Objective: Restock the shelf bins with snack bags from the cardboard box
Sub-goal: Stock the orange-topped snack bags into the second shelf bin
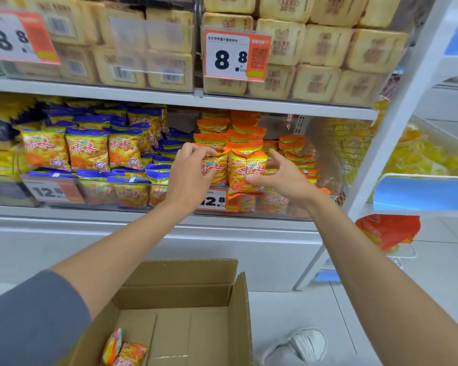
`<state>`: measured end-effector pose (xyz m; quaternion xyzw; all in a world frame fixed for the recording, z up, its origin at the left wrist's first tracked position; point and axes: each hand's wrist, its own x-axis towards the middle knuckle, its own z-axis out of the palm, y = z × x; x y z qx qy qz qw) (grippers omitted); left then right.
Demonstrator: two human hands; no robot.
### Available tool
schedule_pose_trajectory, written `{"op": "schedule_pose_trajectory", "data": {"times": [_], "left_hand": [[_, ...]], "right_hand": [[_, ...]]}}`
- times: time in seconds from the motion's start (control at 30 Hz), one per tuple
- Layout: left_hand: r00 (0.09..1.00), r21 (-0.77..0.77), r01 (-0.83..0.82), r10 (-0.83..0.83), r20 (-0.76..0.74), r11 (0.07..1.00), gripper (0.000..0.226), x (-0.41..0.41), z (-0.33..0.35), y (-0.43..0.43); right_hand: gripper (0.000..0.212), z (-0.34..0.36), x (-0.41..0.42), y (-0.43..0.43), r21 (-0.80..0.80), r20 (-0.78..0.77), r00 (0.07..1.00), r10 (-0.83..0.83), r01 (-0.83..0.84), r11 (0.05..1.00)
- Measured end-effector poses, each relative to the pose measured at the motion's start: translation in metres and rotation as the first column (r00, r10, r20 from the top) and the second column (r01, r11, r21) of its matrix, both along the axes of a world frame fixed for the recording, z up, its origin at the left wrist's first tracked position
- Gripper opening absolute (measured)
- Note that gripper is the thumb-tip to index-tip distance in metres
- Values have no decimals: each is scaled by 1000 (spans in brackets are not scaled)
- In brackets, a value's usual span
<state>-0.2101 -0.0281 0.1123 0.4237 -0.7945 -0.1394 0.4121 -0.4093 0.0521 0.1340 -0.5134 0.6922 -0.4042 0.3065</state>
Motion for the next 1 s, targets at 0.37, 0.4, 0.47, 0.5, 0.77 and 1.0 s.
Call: {"op": "schedule_pose_trajectory", "data": {"times": [0.37,0.4,0.47,0.5,0.77,1.0], "left_hand": [[940,-310,156,-45,338,938,45,-41,19,2],[909,-298,188,-51,413,936,49,-46,20,-2],[842,-307,197,0,539,931,50,-54,19,-12],[813,-332,180,50,580,926,50,-57,17,-16],[851,-604,105,242,466,790,39,-67,-12,-30],[893,-607,82,212,397,790,40,-66,-17,-33]], "right_hand": [[37,-8,-43,15,-116,324,921,-215,264,958],[34,-9,-46,14,-137,334,906,-259,319,938],[36,-13,-54,11,-178,331,876,-350,422,889],[39,-15,-58,7,-197,311,868,-386,456,868],[53,-14,-91,-57,-276,152,838,-525,546,791],[45,-13,-98,-120,-353,-33,873,-487,446,823]]}}
